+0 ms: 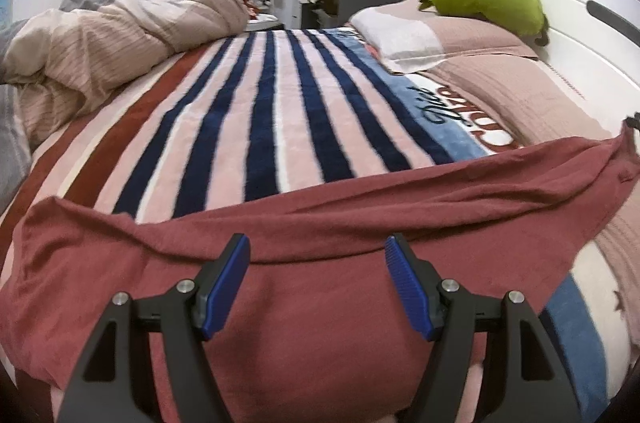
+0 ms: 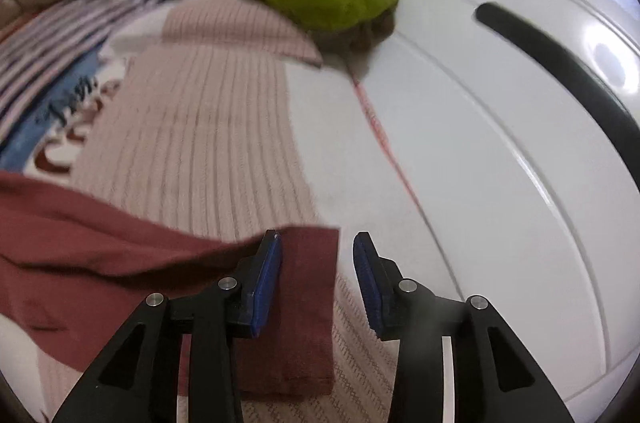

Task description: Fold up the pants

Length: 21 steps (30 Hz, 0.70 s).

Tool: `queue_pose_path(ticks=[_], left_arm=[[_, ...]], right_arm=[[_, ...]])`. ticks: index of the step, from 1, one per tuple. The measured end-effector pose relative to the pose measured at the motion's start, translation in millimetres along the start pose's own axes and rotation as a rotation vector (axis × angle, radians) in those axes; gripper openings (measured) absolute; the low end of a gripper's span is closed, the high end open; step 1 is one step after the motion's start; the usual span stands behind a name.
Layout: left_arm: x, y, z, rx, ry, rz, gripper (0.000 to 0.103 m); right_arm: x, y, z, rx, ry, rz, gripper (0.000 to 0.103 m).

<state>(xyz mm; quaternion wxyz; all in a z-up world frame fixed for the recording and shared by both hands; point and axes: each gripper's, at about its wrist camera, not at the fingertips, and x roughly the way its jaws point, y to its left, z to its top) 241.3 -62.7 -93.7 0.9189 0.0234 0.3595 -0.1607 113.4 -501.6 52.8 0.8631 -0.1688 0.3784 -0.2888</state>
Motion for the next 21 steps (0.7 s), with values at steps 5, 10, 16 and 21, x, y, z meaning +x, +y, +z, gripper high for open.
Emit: queue_pose_path(ticks=[5,10,16,21], left_arm=[[8.3,-37.9,14.8,0.07,0.1,-0.103,0.066],[33.8,-72.8,18.0,0.107,0.196,-0.223,0.059],[57.5,-46.8,16.9,0.063,0.24,-0.156,0.049],[63.2,-19.8,25.8,0.033,0.2,-0.018,0.049]], right_arm=[[-45.2,30.9,2.2,0.052,-0.054,0.336,0.031],[-45.8,126.1,-14.7,-0.053,0.106,0.696,0.007],[-10.4,185.7,-35.1,-0.154,0.221,0.695,0.007],[10.3,182.0,-22.1,-0.083,0.211,0.676,0.007]])
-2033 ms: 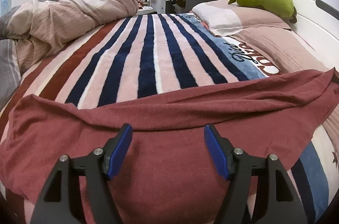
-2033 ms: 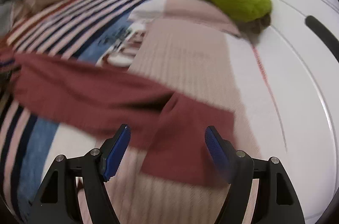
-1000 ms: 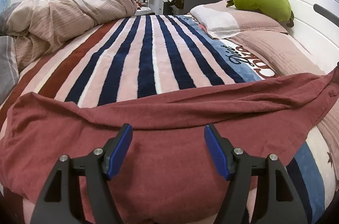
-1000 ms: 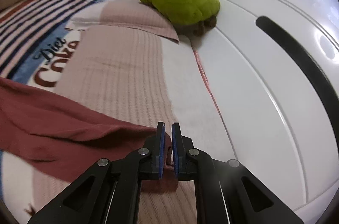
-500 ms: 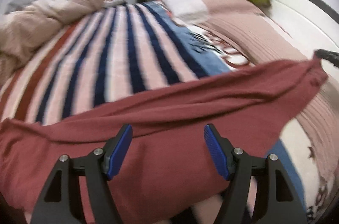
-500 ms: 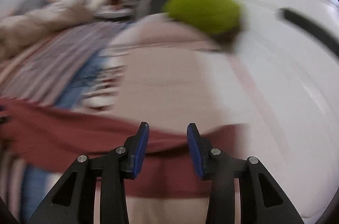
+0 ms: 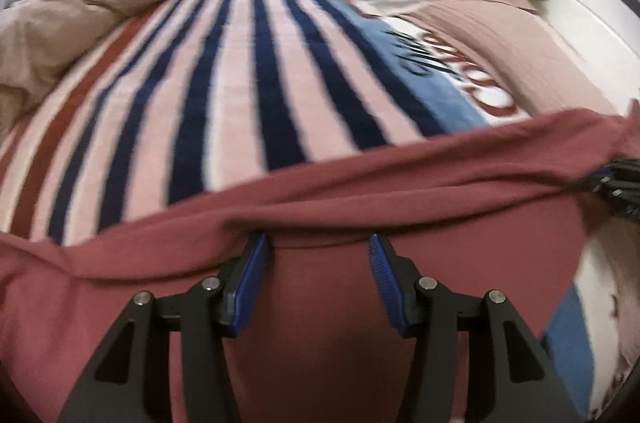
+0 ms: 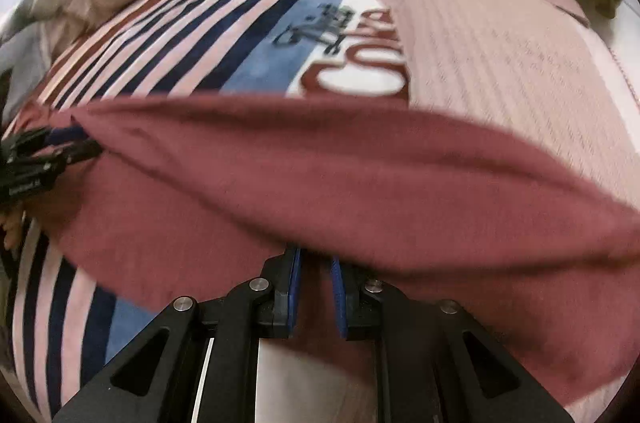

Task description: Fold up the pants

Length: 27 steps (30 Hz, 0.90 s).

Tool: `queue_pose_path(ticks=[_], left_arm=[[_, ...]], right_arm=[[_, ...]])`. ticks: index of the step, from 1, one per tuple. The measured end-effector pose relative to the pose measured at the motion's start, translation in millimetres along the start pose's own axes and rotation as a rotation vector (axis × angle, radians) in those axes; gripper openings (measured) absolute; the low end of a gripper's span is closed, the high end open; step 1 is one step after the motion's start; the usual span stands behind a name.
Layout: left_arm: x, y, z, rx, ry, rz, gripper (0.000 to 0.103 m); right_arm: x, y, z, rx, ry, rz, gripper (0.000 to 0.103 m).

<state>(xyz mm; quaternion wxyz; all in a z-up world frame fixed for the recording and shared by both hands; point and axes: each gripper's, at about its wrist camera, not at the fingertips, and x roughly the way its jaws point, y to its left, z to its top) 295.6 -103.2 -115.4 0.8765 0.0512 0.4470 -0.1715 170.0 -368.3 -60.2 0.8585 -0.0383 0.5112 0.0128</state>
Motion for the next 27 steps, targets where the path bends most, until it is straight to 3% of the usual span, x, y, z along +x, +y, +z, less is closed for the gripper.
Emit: queue_pose_path(ticks=[7,12,15,17,23,27], left_arm=[[-3.2,40.8,3.5,-0.098,-0.076,0.157,0.05],[-16.7,53.7,6.7,-0.123,-0.125,0.175,0.057],[-27.2,53.0,11.6,-0.125,-0.159,0.159,0.066],[-34.1,51.2,13.2,-0.115,-0.163,0.148,0.066],[-59.9,58.8,4.6,-0.071,-0.14,0.126,0.066],[-75.4,96.0,-27.9,-0.139,-0.099,0.145,0.066]], right_arm=[[-3.9,-13.4,40.7,0.021,-0.103,-0.14,0.007],[-13.3,-20.1,57.4,0.04,-0.16,-0.177,0.014],[-24.6,-20.0,53.9,0.058,-0.177,-0.157,0.025],[-31.5,-14.3,44.3,0.063,-0.177,-0.127,0.031],[-49.7,24.8,10.4,0.095,-0.171,0.025,0.034],[-67.6,55.3,-5.1,0.084,-0.171,0.076,0.035]])
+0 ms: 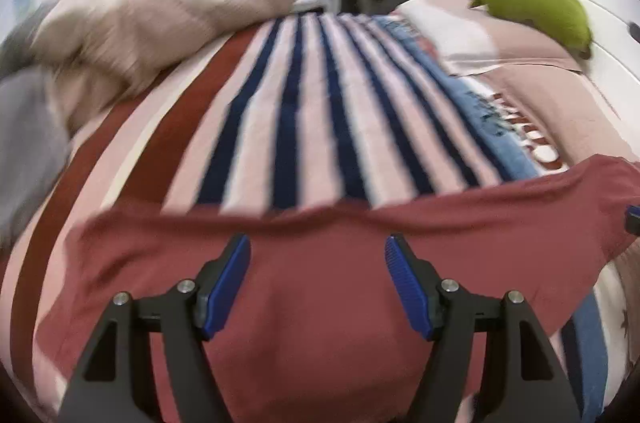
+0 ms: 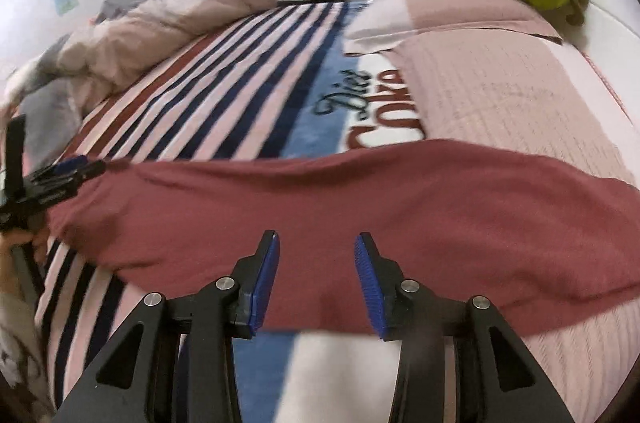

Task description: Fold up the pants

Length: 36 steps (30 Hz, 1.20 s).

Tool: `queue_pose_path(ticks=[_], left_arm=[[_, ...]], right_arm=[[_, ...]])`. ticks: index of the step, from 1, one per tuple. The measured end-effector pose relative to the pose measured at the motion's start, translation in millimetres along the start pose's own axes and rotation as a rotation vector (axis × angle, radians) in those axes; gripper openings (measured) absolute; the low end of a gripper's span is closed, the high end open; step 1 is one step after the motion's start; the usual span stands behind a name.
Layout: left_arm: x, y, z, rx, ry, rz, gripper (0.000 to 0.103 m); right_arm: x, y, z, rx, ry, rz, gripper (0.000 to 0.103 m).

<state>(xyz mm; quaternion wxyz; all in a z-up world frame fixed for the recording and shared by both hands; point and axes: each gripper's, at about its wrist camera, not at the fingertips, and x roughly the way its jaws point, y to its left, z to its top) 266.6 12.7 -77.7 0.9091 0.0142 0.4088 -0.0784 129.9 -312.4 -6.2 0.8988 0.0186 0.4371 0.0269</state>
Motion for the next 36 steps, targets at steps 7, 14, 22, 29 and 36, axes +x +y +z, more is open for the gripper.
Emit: queue_pose_path(ticks=[7,14,22,29,36], left_arm=[[1.9,81.9,-16.5,-0.148,0.039,0.106,0.066],[23.7,127.3,-18.3,-0.234,0.056,0.159,0.066],[42.5,146.7,-6.4,-0.309,0.021,0.161,0.066],[-6.2,148.7,-26.6,-0.43,-0.004,0.096,0.078],[-29.8,124.2,-39.7,-0.406,-0.003,0.111,0.079]], right_arm=[[-9.3,56.5,-22.2,-0.034,0.035,0.021,0.035],[0.6,91.1,-21.9,0.009,0.053,0.056,0.035],[3.4,97.9,-16.9,0.037,0.079,0.046,0.035],[-1.8,88.3,-13.6,0.093,0.053,0.083,0.035],[-24.4,82.6,-20.5,0.092,0.01,0.096,0.042]])
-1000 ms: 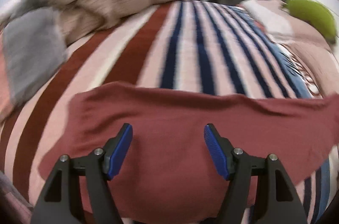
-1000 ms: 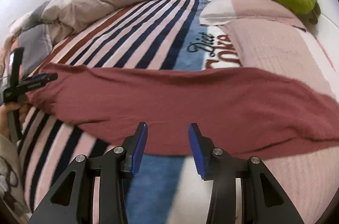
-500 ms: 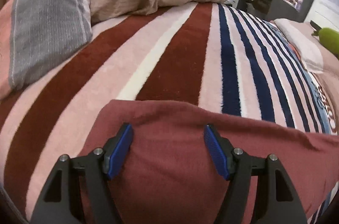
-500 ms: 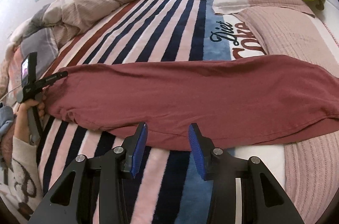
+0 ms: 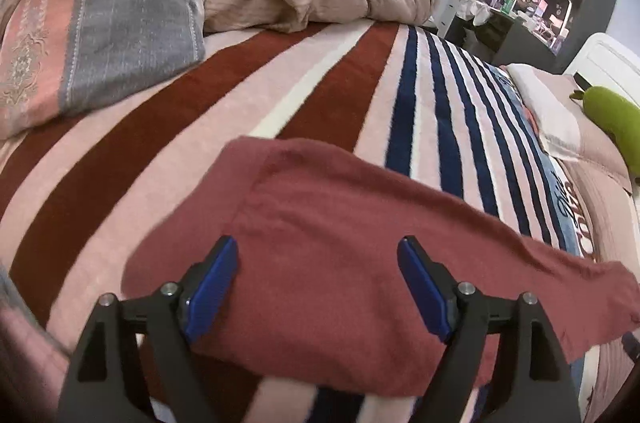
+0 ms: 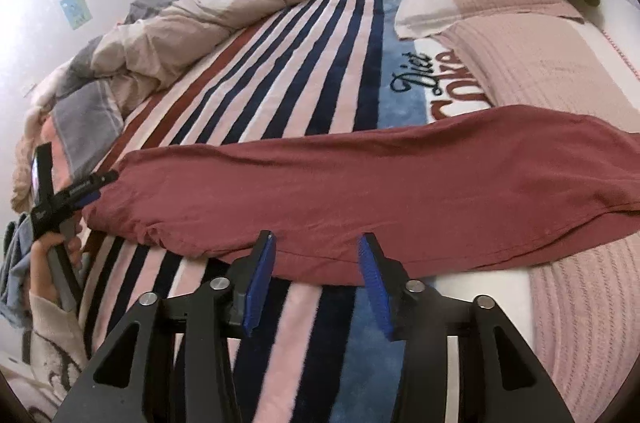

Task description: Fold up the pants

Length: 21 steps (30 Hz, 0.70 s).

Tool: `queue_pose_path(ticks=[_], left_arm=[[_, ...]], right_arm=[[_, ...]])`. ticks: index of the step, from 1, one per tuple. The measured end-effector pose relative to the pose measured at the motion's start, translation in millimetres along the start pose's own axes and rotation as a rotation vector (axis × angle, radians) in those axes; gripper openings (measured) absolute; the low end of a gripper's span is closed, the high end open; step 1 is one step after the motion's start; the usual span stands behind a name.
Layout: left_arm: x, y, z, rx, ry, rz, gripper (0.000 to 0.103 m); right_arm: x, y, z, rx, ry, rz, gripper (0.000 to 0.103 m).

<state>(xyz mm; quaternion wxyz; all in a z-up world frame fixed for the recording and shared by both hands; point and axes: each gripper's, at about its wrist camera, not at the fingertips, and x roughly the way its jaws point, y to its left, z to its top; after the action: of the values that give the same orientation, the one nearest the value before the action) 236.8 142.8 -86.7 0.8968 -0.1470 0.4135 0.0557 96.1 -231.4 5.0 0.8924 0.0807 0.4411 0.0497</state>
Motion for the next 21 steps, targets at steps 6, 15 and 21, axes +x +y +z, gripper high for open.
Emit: queue_pose_path(ticks=[6,15,21], left_arm=[[-31.1,8.1,-32.7,-0.092,-0.006,-0.045,0.079],[-14.3,29.6,-68.2,-0.235,0.026,-0.05,0.08],[7.2,41.6,-44.7,-0.32,-0.063,-0.034,0.077]], right_arm=[[-31.6,-18.1,-26.4,0.001,-0.062,-0.043,0.057],[-59.5,-33.5,-57.0,0.02,-0.097,-0.072,0.057],[-64.6,-24.4,-61.6,0.027,-0.107,-0.054,0.057]])
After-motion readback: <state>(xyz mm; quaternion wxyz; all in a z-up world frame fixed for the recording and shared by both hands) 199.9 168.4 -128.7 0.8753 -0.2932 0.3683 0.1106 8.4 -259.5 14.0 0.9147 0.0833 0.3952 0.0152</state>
